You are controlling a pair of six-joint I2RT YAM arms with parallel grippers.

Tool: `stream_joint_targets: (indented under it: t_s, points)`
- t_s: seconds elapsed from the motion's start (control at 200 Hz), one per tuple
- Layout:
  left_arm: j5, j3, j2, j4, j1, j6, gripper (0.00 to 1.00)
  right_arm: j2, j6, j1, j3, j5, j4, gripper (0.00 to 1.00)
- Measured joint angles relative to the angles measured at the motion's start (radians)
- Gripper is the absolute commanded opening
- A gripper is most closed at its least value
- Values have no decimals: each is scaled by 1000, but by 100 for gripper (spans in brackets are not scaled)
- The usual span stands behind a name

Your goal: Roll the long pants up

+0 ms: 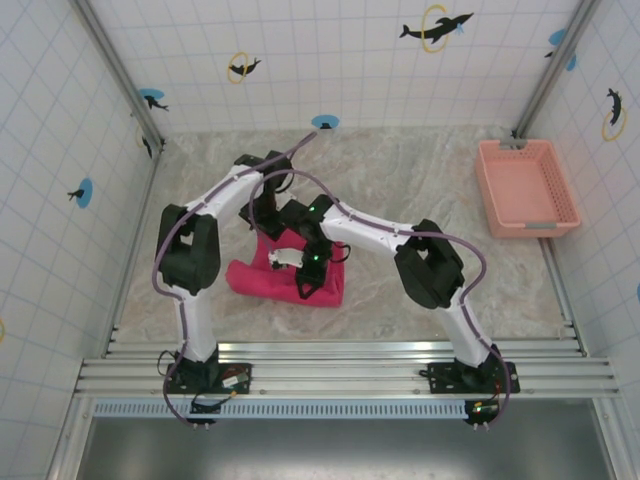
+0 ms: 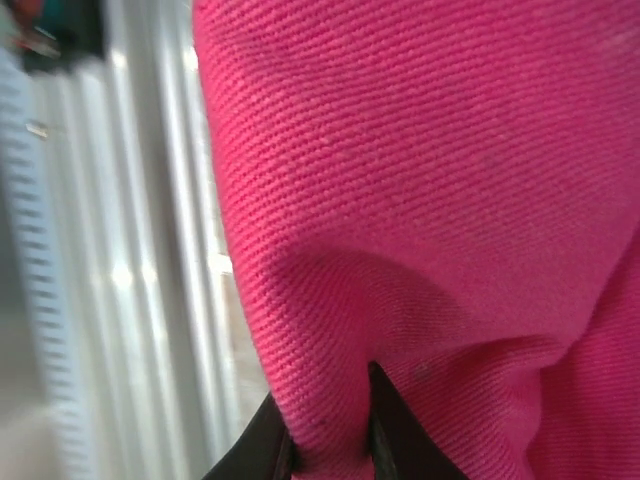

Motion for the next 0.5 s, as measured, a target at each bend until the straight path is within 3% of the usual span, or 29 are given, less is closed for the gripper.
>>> stream_joint_targets:
  t_s: [0.275,0.5]
  points:
    - [-23,49,-18,-52,29,18,78,155,139,-189,79,-414,-53,6]
    - [-33,54,-18,-66,29,18,78,257,196,-267,101,-560,-70,7]
